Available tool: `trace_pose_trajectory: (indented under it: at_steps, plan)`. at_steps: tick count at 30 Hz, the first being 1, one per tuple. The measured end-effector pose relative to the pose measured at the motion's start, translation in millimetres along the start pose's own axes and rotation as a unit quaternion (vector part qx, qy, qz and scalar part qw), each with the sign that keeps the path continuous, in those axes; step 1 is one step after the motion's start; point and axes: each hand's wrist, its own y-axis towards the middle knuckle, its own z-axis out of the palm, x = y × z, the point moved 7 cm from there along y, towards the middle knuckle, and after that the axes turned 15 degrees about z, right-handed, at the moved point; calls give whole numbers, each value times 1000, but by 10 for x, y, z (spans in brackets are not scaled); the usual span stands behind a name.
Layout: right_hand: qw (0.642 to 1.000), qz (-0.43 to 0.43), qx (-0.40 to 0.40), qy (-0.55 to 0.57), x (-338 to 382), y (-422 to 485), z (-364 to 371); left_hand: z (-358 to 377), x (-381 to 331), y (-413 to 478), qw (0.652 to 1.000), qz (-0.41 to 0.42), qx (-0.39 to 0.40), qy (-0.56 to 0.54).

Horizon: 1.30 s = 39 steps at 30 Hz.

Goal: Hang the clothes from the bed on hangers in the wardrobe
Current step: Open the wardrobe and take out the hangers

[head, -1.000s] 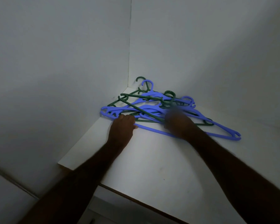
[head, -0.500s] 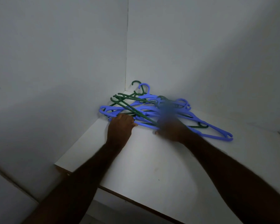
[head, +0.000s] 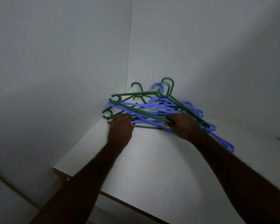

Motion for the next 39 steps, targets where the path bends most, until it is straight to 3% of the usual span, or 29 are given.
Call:
trace_pose_trajectory:
  at_steps: [3,7,12,18,23,25,27,31,37,39]
  plan:
    - [996,7,21,88,33,78,-220,77,42,22,999,-6,33,-2]
    - [961,68,100,248,-57,177,-599,142,63,32,998,-15,55,-10]
    - [961,49,155,221,-110,178,-807,197,154,25,994,-69,66,-56]
    - [961,35,179,209,-67,190,-1107,114,102,36,997,-30,16,-70]
    - [968,17,222,117,-84,173,-1019,22,97,58,997,21,-48,-53]
    - [965,3,248,87,-85,111,-885,-72,172,13,984,-51,-102,-134]
    - [961,-9,269,69,-61,62,-788,-91,272,-22,965,-134,-102,-203]
    - [958,-39,282,29,10,21,-759,-86,423,-90,936,-232,-115,-238]
    - [971,-24,218,90,-21,33,-1181,-133,493,-171,918,-265,-158,-250]
    - [962,-26,236,133,8,-47,-1336,-130,504,-164,918,-269,-154,-246]
